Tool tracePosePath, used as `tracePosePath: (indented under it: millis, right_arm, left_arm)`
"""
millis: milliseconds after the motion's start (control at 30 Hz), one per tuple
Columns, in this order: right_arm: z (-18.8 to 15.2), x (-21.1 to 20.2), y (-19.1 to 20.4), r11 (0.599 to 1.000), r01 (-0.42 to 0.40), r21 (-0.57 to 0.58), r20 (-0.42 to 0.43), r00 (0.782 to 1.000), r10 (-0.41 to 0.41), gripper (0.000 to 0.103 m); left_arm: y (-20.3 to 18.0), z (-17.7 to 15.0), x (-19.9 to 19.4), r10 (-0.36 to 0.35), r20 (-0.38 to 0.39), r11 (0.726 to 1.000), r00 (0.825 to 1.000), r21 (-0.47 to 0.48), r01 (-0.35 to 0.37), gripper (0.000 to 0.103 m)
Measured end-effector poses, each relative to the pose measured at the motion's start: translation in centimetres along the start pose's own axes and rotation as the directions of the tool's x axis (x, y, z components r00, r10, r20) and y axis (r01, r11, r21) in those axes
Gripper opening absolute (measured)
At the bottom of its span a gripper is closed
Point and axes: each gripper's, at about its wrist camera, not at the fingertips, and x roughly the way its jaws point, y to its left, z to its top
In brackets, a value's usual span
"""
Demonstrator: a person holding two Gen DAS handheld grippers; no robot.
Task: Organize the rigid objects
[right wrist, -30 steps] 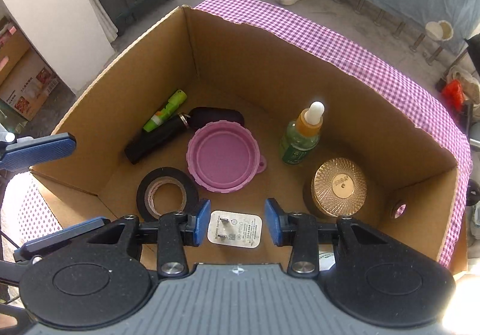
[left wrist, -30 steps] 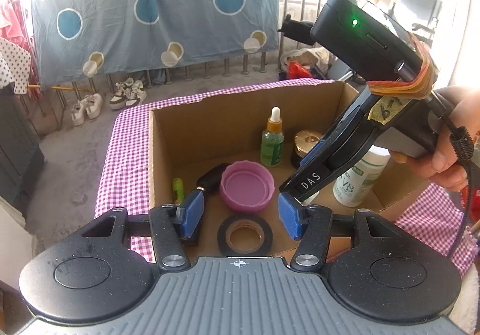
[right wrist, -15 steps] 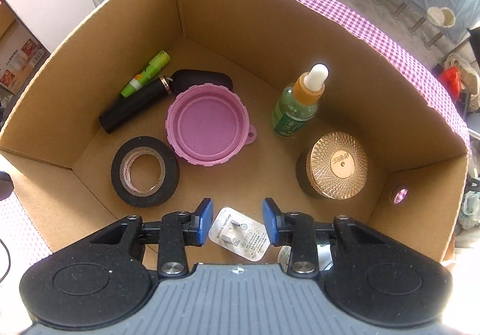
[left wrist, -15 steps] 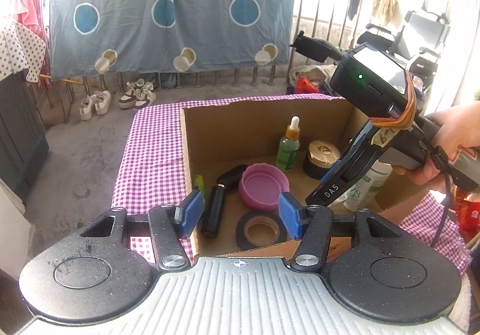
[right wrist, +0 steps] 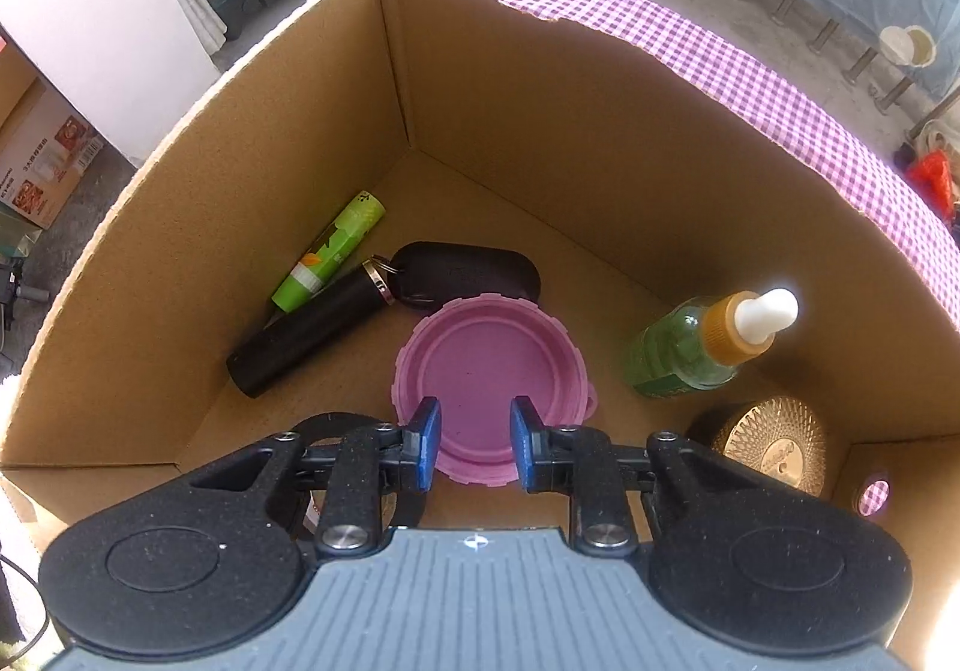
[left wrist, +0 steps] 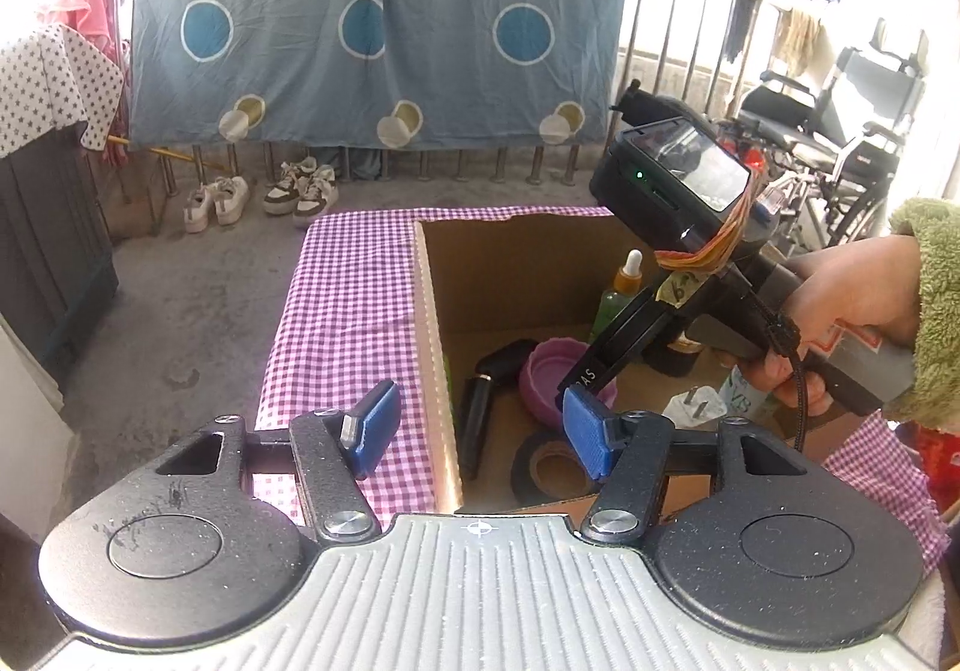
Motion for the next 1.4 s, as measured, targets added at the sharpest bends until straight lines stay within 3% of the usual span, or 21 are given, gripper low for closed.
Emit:
tracePosePath:
  millis: [300,533,600,733,800,933,1067,1167,1400]
  right_arm:
    - [-0.1,0.3,-1.7,0.999,0.028,0.046,-0.088,0.996,-0.023,0.025]
    - [-0.1,-4.8,-1.1,0.991,-0.101,0.085,0.070,0.993,0.095,0.026]
    - [-0.9,-6.7,-1.2,0.982,-0.152,0.109,0.133,0.982,0.137,0.027]
    - [-4.6,-11.9,-1.7,0.960,-0.227,0.161,0.308,0.936,0.170,0.034]
    - [-7.3,-14.0,-1.8,0.952,-0.241,0.191,0.395,0.906,0.151,0.050]
    - [-13.0,-17.0,-1.7,0.933,-0.243,0.265,0.528,0.846,0.070,0.060]
    - [-18.4,-18.4,-1.0,0.901,-0.261,0.346,0.620,0.784,-0.011,0.077]
    - [-21.4,-18.0,-0.5,0.871,-0.256,0.419,0.634,0.769,-0.079,0.080]
    - [-26.1,-17.7,0.6,0.855,-0.172,0.489,0.601,0.776,-0.188,0.095]
  left_arm:
    - [0.9,0.0,0.1,-0.016,0.003,1.000,1.000,-0.008,0.016,0.061]
    - [1.0,-0.4,-0.4,-0.014,0.008,1.000,1.000,-0.008,0.014,0.066]
    - [1.0,-0.4,-0.8,-0.019,0.018,1.000,1.000,-0.004,0.019,0.070]
    - [0.5,-0.5,-1.5,-0.024,0.039,1.000,0.999,0.004,0.024,0.078]
    - [0.0,-0.6,-1.9,-0.031,0.045,0.999,0.999,0.013,0.031,0.080]
    - [-0.7,-0.9,-2.5,-0.046,0.056,0.999,0.997,0.022,0.045,0.090]
    - [-1.5,-1.4,-3.2,-0.051,0.061,0.998,0.997,0.035,0.049,0.098]
    - [-2.0,-1.7,-3.4,-0.061,0.052,0.998,0.997,0.037,0.059,0.100]
    - [-3.1,-2.3,-4.3,-0.068,0.030,0.998,0.997,0.015,0.067,0.102]
